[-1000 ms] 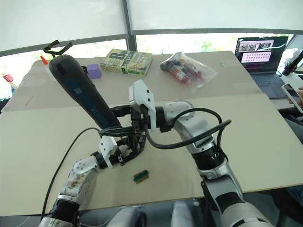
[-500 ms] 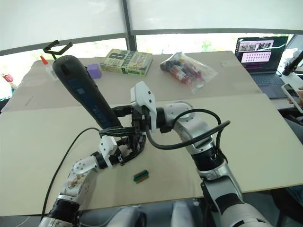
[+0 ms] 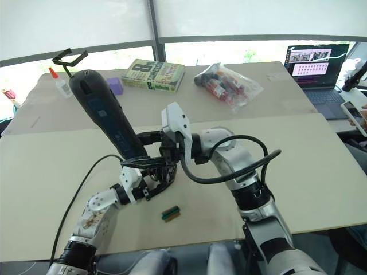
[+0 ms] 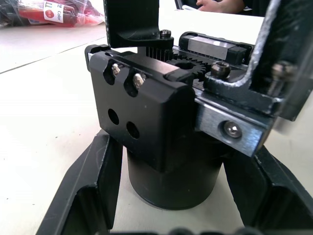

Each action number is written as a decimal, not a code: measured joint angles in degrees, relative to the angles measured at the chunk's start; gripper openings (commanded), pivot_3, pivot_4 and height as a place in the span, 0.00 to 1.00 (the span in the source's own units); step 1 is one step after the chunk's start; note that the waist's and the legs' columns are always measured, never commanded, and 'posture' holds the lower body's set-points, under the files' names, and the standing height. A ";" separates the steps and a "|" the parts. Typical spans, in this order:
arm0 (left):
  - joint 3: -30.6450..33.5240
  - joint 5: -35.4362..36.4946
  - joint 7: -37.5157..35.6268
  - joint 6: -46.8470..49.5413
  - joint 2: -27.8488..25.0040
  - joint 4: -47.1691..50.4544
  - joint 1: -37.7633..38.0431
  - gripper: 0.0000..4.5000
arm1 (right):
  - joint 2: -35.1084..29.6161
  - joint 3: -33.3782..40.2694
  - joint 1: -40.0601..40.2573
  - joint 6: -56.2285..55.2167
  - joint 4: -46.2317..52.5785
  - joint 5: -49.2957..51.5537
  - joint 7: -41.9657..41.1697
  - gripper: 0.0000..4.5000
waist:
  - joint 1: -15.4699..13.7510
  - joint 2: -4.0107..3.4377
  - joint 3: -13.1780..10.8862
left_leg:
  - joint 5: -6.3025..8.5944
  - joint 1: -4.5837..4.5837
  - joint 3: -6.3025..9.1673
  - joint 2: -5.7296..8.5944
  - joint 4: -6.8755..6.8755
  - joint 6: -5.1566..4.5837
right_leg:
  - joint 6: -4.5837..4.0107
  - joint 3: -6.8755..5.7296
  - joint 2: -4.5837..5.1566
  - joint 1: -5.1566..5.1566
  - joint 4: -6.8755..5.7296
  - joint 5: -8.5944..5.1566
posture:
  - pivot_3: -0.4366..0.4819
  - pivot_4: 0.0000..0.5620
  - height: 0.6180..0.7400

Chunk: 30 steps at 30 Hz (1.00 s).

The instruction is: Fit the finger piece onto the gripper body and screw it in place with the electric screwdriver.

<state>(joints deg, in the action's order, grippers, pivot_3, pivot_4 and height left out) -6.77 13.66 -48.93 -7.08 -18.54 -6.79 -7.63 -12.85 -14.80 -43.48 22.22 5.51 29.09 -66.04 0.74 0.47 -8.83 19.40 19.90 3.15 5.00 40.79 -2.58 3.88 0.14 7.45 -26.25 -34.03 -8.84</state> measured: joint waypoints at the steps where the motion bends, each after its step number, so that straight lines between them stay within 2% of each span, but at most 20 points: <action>1: 0.00 0.00 0.00 0.00 0.00 0.00 0.00 0.56 | 0.05 0.18 0.00 0.12 0.22 0.72 -0.01 0.44 | 0.00 0.00 0.00 | 0.00 0.00 0.00 0.00 0.00 0.00 | 0.00 0.00 0.00 0.00 0.00 0.00 | 0.48 0.27 1.00; 8: 0.00 0.00 0.00 0.02 0.00 -0.01 0.00 0.56 | -0.33 2.01 0.01 0.91 2.27 3.82 -0.17 0.44 | 0.00 0.00 0.00 | 0.00 0.00 0.00 0.00 0.00 0.00 | 0.00 0.00 0.00 0.00 0.00 0.00 | 0.48 0.27 1.00; 30: 0.00 0.01 0.00 0.01 0.02 0.00 0.05 0.56 | -1.54 2.11 -0.03 0.39 1.61 2.01 -0.30 0.44 | -0.01 0.00 0.00 | 0.00 0.00 0.00 0.00 0.00 0.00 | 0.00 0.00 0.00 0.00 0.00 0.00 | 0.48 0.27 1.00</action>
<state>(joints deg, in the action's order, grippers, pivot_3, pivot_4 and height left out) -6.78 13.67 -48.93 -7.07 -18.52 -6.79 -7.57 -14.39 -12.70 -43.51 22.61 7.12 31.10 -66.34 0.73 0.47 -8.83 19.40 19.90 3.15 5.00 40.79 -2.58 3.88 0.14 7.45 -26.25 -34.02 -8.84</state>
